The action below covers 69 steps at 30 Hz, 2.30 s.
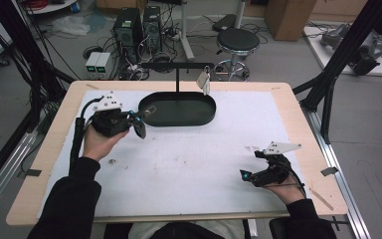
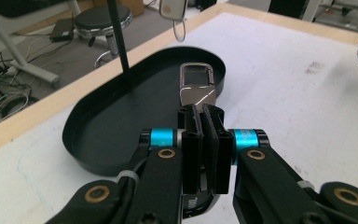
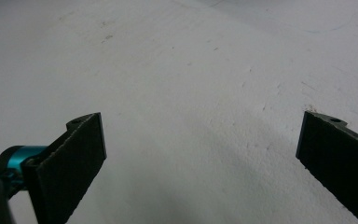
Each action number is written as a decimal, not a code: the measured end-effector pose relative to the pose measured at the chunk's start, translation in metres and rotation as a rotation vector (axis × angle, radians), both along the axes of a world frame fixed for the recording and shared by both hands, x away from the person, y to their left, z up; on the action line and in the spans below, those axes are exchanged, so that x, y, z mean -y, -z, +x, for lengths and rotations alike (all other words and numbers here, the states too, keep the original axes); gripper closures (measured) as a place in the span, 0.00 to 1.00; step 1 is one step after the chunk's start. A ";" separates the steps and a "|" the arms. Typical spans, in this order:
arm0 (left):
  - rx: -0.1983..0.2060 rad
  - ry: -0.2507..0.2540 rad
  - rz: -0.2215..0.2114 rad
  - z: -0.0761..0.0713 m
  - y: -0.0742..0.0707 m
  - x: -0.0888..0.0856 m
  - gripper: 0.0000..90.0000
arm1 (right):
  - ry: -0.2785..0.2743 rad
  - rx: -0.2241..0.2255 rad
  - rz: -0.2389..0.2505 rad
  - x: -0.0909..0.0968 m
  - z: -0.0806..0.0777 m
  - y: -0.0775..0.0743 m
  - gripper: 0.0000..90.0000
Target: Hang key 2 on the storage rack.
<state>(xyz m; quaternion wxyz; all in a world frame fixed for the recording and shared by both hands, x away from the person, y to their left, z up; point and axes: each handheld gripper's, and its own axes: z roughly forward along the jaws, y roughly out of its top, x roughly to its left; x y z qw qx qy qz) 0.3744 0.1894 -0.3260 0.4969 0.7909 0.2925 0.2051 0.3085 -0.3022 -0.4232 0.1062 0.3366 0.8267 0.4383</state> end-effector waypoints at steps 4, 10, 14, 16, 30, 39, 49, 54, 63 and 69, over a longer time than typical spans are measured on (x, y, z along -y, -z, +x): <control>0.023 -0.005 0.009 0.010 -0.011 0.003 0.96 | 0.000 -0.011 -0.001 0.001 0.001 0.002 0.01; 0.056 -0.021 0.015 0.026 -0.029 0.007 0.96 | 0.007 -0.004 0.006 0.004 0.003 0.002 0.01; 0.067 -0.039 0.016 0.038 -0.037 0.009 0.96 | 0.008 -0.007 0.016 0.005 0.002 0.001 0.01; 0.071 -0.046 0.017 0.042 -0.040 0.009 0.96 | 0.007 -0.011 0.019 0.005 0.001 0.000 0.01; 0.086 -0.109 0.047 0.078 -0.048 0.010 0.96 | 0.004 -0.011 0.023 0.004 0.002 0.000 0.01; 0.054 -0.155 0.063 0.098 -0.040 0.004 0.96 | 0.002 -0.009 0.023 0.005 0.001 0.002 0.01; 0.032 -0.199 0.064 0.112 -0.028 0.001 0.96 | 0.007 -0.017 0.028 0.007 -0.001 0.002 0.01; 0.031 -0.208 0.079 0.114 -0.025 0.002 0.96 | 0.013 -0.025 0.029 0.008 -0.001 0.004 0.01; 0.029 -0.227 0.094 0.117 -0.021 0.008 0.95 | 0.007 -0.023 0.027 0.007 0.000 0.004 0.01; 0.018 -0.242 0.110 0.120 -0.017 0.008 0.95 | 0.006 -0.026 0.029 0.007 -0.001 0.004 0.01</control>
